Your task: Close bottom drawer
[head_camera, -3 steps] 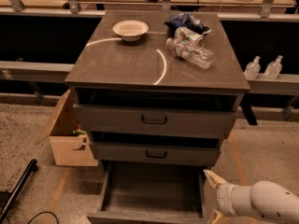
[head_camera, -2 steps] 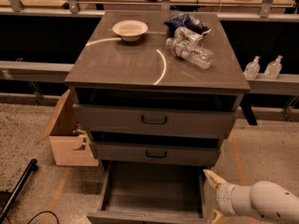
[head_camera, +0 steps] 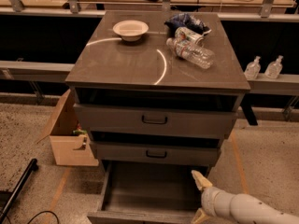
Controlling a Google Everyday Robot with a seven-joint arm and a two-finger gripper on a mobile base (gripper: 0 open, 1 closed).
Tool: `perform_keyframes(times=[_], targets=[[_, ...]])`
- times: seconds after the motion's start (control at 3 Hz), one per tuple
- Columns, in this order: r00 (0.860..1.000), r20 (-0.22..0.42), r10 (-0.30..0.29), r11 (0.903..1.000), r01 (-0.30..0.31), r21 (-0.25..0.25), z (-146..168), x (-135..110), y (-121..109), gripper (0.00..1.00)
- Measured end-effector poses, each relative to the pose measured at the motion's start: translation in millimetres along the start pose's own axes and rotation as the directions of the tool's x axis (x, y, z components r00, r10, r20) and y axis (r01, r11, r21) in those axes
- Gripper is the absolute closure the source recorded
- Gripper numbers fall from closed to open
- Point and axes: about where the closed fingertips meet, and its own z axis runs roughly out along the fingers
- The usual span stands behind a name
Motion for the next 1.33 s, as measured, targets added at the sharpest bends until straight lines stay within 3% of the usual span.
perform_keyframes(times=[0.33, 0.67, 1.0, 1.33], targets=[[0.998, -0.016, -0.062, 0.9970, 0.063, 0.046, 44, 13, 8, 0.00], [0.998, -0.020, -0.059, 0.9962, 0.060, 0.063, 48, 13, 6, 0.00], [0.997, -0.041, -0.065, 0.9970, 0.067, 0.041, 55, 16, 20, 0.00], [0.994, -0.098, -0.051, 0.9971, 0.056, 0.052, 68, 36, 27, 0.16]])
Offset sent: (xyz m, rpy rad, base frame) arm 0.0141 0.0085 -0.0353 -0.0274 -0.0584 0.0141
